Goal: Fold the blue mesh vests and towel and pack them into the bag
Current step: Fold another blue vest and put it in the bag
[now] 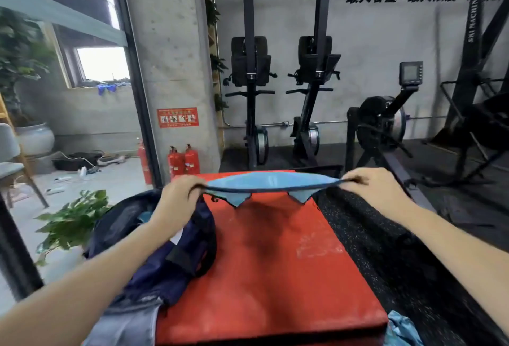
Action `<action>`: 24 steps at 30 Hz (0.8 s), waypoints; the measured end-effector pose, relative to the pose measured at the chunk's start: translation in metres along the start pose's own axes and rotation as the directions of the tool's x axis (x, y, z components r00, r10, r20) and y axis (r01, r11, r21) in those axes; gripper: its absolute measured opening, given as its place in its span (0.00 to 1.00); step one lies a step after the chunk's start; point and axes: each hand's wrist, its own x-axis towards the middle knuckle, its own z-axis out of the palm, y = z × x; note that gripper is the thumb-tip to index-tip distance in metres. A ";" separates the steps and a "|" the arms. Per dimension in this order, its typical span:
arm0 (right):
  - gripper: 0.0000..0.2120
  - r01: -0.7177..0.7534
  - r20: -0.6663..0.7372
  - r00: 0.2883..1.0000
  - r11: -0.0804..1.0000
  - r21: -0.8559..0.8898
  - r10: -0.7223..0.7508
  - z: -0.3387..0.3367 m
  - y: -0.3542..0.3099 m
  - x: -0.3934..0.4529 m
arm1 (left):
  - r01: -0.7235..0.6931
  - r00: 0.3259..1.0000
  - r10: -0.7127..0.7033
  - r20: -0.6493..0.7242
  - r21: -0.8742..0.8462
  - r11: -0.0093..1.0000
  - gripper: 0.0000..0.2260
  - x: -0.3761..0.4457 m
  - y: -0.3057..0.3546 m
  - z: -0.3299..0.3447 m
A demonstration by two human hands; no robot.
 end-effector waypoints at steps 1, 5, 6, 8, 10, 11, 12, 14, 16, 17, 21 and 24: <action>0.07 -0.021 0.067 0.998 1.000 -0.010 0.021 0.008 0.007 -0.026 | -0.006 1.000 0.007 0.031 -0.020 1.000 0.12 -0.033 0.000 0.008; 0.08 -0.033 0.347 0.936 0.995 -0.098 0.065 0.028 0.026 -0.108 | 0.051 0.991 -0.043 0.125 -0.057 0.997 0.12 -0.130 -0.003 0.024; 0.10 -0.029 0.391 0.917 0.992 -0.122 0.075 0.030 0.031 -0.121 | 0.081 0.986 -0.072 0.152 -0.052 0.995 0.12 -0.146 -0.001 0.025; 0.11 -0.061 0.410 0.904 0.987 -0.152 0.119 0.030 0.042 -0.139 | 0.134 0.968 -0.121 0.218 -0.043 0.990 0.12 -0.165 0.007 0.023; 0.11 -0.102 0.368 0.918 0.985 -0.140 0.147 0.026 0.046 -0.147 | 0.215 0.944 -0.182 0.274 -0.095 0.972 0.13 -0.176 0.014 0.021; 0.10 -0.118 0.340 0.927 0.984 -0.131 0.157 0.024 0.047 -0.149 | 0.261 0.932 -0.211 0.296 -0.140 0.955 0.13 -0.179 0.017 0.020; 0.07 -0.122 0.315 0.936 0.985 -0.123 0.155 0.021 0.046 -0.151 | 0.304 0.917 -0.237 0.322 -0.178 0.936 0.12 -0.181 0.020 0.018; 0.04 -0.109 0.270 0.953 0.985 -0.131 0.141 0.017 0.044 -0.154 | 0.359 0.899 -0.260 0.351 -0.254 0.898 0.10 -0.184 0.025 0.015; 0.05 -0.123 0.227 0.963 0.985 -0.123 0.148 0.013 0.045 -0.154 | 0.385 0.896 -0.272 0.350 -0.311 0.869 0.08 -0.185 0.030 0.012; 0.07 -0.145 0.214 0.963 0.985 -0.092 0.162 0.012 0.047 -0.155 | 0.396 0.895 -0.277 0.349 -0.340 0.853 0.07 -0.184 0.033 0.012; 0.09 -0.243 0.219 0.947 0.970 0.012 0.234 0.009 0.053 -0.148 | 0.444 0.877 -0.292 0.381 -0.411 0.796 0.06 -0.170 0.041 0.021; 0.09 -0.287 0.263 0.927 0.957 0.037 0.268 0.011 0.059 -0.133 | 0.454 0.871 -0.290 0.397 -0.422 0.785 0.06 -0.153 0.037 0.032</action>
